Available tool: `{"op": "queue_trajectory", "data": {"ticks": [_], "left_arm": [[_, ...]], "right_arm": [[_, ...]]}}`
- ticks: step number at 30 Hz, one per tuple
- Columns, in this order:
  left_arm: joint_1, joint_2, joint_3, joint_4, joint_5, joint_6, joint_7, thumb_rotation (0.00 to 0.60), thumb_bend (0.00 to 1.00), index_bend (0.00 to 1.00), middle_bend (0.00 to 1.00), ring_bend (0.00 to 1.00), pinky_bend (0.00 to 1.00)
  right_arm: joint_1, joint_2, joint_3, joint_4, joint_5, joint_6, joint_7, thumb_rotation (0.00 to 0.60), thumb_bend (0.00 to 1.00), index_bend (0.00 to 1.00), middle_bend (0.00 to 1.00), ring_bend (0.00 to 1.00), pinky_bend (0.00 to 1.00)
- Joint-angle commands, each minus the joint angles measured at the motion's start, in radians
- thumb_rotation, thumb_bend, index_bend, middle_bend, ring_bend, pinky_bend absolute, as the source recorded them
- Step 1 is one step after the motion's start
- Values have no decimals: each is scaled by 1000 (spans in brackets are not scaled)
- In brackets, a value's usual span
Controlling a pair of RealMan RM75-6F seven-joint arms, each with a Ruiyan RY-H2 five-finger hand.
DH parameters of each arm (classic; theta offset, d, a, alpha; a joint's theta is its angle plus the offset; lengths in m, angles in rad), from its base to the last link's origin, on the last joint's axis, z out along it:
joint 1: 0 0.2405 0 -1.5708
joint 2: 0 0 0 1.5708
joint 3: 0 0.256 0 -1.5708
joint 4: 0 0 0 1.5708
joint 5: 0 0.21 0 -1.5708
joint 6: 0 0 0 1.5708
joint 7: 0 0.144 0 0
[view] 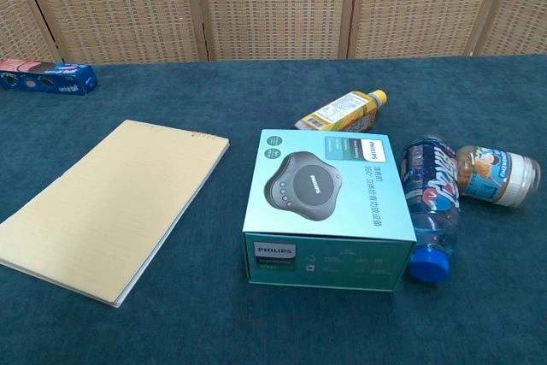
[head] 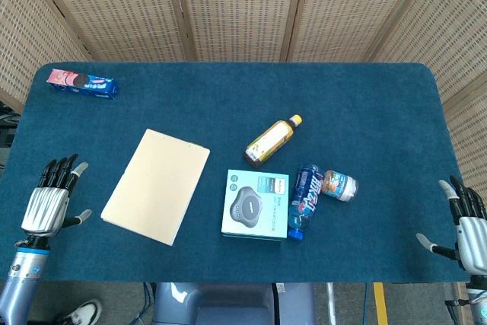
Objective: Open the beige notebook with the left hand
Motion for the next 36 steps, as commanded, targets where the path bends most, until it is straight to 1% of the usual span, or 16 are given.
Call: {"op": "queue_trajectory", "data": {"ticks": [1, 27, 36], "left_arm": [[0, 0, 1, 0, 1, 0, 1, 600, 99, 0, 0, 0, 0], [-5, -2, 6, 6, 2, -13, 4, 600, 100, 0, 0, 0, 0], [-12, 3, 32, -3, 44, -22, 8, 600, 101, 0, 0, 0, 0]], "right_arm": [[0, 0, 0, 0, 0, 0, 0, 600, 53, 21, 0, 0, 0], [4, -1, 2, -2, 4, -7, -7, 600, 53, 21, 0, 0, 0], [2, 1, 2, -4, 6, -5, 2, 600, 53, 21, 0, 0, 0]]}}
